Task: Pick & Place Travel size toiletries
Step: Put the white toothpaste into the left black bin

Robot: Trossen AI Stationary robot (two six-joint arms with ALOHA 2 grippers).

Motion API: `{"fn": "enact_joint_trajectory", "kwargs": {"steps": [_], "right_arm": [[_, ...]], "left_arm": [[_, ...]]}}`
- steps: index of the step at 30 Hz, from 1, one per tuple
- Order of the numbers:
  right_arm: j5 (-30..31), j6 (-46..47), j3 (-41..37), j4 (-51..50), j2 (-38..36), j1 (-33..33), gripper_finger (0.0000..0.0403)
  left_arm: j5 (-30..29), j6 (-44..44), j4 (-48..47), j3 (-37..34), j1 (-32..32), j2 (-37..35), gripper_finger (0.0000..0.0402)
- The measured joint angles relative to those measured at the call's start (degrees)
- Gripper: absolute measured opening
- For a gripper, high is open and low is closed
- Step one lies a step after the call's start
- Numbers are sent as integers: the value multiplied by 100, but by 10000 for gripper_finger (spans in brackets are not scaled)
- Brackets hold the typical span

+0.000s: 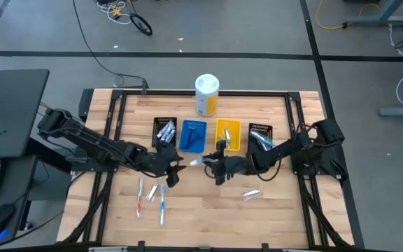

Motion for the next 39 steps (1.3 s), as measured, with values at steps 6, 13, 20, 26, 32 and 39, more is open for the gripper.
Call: {"fn": "enact_joint_trajectory", "kwargs": {"steps": [6,13,20,26,32,39], "right_arm": [[7,-59,0,755,0,-374,94],[-303,-84,0,962,0,-438,94],[-339,-85,0,1070,0,-436,94],[-332,-84,85,1067,1,-436,94],[-313,-32,116,934,2,-441,94],[-312,74,114,748,2,-441,94]], "left_arm": [[19,833,-1,0,285,0,174],[90,1461,89,0,635,0,176],[781,2118,679,1,899,60,212],[833,2415,1026,9,1006,425,226],[539,2601,1137,60,1019,776,203],[476,2591,1190,55,1019,785,156]]}}
